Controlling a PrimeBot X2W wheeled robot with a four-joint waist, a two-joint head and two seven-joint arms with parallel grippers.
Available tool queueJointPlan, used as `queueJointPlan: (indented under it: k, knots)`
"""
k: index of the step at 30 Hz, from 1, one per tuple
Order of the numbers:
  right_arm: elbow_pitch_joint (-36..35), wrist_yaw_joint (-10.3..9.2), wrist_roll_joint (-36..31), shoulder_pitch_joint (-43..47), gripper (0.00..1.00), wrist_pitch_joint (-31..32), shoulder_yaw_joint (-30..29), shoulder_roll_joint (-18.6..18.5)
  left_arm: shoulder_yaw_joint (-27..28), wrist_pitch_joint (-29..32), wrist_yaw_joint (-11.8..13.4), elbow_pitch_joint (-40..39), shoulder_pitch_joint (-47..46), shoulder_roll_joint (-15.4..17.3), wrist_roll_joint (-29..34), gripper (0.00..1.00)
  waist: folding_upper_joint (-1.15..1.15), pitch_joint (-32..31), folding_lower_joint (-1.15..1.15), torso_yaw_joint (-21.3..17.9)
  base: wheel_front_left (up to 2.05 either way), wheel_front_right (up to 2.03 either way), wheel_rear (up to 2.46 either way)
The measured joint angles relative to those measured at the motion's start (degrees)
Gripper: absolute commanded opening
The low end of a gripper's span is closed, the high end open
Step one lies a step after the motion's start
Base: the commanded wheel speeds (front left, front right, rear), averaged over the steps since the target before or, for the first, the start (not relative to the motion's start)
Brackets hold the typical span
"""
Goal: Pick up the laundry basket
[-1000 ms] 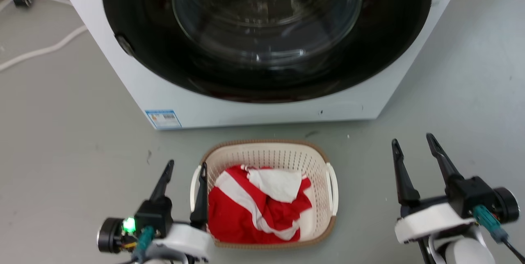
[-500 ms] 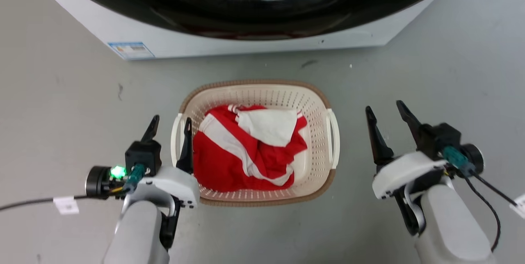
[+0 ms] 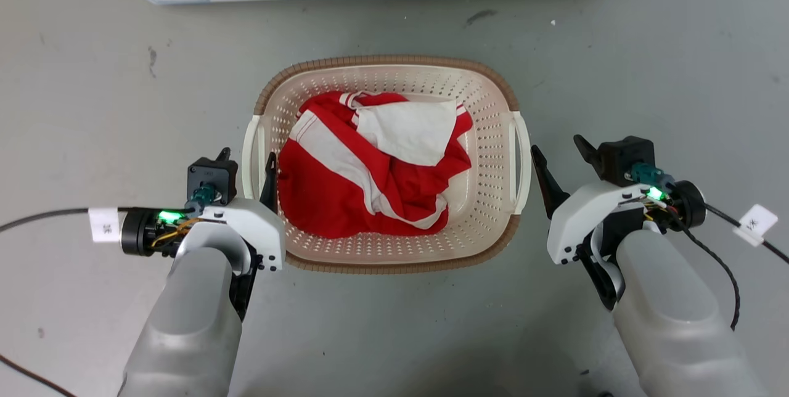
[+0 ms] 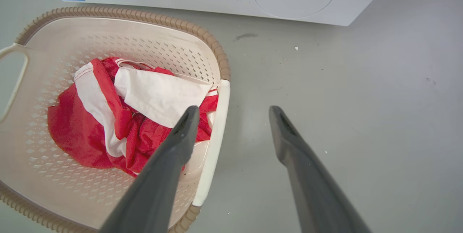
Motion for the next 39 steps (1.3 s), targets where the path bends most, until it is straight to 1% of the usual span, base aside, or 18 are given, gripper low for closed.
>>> queueJointPlan:
  k: [2,9,14,17,20,23,28,32,39]
  knots:
    - [2.32,0.00,-0.55,-1.46,1.00,0.93,0.10,-0.02,-0.52,0.00,-0.40,2.94,-1.83,0.15,0.14,1.00,0.00,0.98,0.00,0.19,0.00,0.00,0.00]
    - [7.44,0.00,4.66,-6.84,1.00,4.52,4.03,-0.01,-2.60,1.38,-1.65,11.16,-8.60,0.58,0.82,1.00,0.00,4.06,0.00,0.80,0.00,0.00,0.00]
    - [10.70,0.00,7.46,-10.67,1.00,8.04,6.54,0.00,-3.79,4.20,-2.97,15.49,-12.96,0.62,0.75,1.00,0.00,6.08,0.00,1.23,0.00,0.00,0.00]
    - [12.92,0.00,8.01,-12.98,1.00,9.84,7.42,-0.02,-4.57,6.68,-3.58,17.66,-15.45,0.58,0.38,1.00,0.00,7.14,0.00,1.49,0.00,0.00,0.00]
    - [15.12,0.00,8.53,-14.97,1.00,12.09,8.16,-0.02,-5.09,8.43,-4.05,18.87,-17.16,0.46,-0.22,1.00,0.00,8.04,0.00,1.81,0.00,0.00,0.00]
    - [17.39,0.00,7.58,-16.97,1.00,13.66,8.76,0.02,-5.15,9.99,-4.24,19.74,-18.78,0.51,-1.62,1.00,0.00,8.92,0.00,2.07,0.00,0.00,0.00]
    - [19.23,0.00,8.20,-18.76,1.00,15.30,9.23,-0.02,-7.33,11.39,-4.34,20.45,-20.16,-0.04,-2.37,1.00,0.00,9.95,0.00,2.75,0.00,0.00,0.00]
    - [20.49,0.00,8.86,-19.70,1.00,16.04,9.47,-0.03,-9.93,11.44,-4.39,20.72,-20.64,-0.27,-3.97,1.00,0.00,10.54,-0.01,3.12,0.00,0.00,0.00]
    - [21.94,0.00,8.75,-20.52,1.00,15.51,9.66,-0.03,-12.93,11.36,-4.39,20.83,-21.18,-0.49,-6.92,1.00,0.00,11.06,0.00,3.68,0.00,0.00,0.00]
